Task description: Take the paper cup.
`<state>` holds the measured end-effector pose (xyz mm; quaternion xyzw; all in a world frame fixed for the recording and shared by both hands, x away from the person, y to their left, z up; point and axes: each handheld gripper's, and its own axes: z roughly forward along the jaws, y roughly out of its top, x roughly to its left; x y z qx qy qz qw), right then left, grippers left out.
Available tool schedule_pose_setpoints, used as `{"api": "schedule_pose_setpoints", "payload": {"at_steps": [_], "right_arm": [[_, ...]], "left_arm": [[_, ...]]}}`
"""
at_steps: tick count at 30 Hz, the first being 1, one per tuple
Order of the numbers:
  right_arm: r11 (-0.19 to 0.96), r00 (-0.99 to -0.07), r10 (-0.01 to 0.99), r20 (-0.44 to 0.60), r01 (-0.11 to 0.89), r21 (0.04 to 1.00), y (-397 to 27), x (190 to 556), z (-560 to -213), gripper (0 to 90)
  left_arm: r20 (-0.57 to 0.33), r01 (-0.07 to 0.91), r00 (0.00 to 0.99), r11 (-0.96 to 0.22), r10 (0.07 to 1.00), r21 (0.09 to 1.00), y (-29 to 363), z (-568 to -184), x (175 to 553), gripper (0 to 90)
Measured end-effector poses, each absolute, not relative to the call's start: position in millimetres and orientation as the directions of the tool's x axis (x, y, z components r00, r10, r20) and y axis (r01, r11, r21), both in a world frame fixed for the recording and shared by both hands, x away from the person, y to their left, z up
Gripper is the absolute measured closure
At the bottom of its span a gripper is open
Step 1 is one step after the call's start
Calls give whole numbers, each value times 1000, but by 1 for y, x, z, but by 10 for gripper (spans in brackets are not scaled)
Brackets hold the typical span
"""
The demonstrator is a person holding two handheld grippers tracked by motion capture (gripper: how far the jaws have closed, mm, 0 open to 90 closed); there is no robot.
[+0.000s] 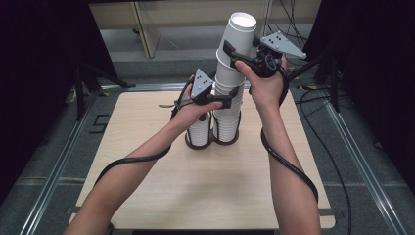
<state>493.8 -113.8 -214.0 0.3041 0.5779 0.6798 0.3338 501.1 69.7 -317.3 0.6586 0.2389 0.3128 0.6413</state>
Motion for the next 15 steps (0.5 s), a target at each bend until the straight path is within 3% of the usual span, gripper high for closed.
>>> {"api": "schedule_pose_setpoints", "payload": {"at_steps": [15], "right_arm": [[-139, -583, 812, 27, -148, 979, -118, 485, -199, 208]], "left_arm": [[111, -86, 691, -71, 714, 994, 70, -318, 500, 76]]}}
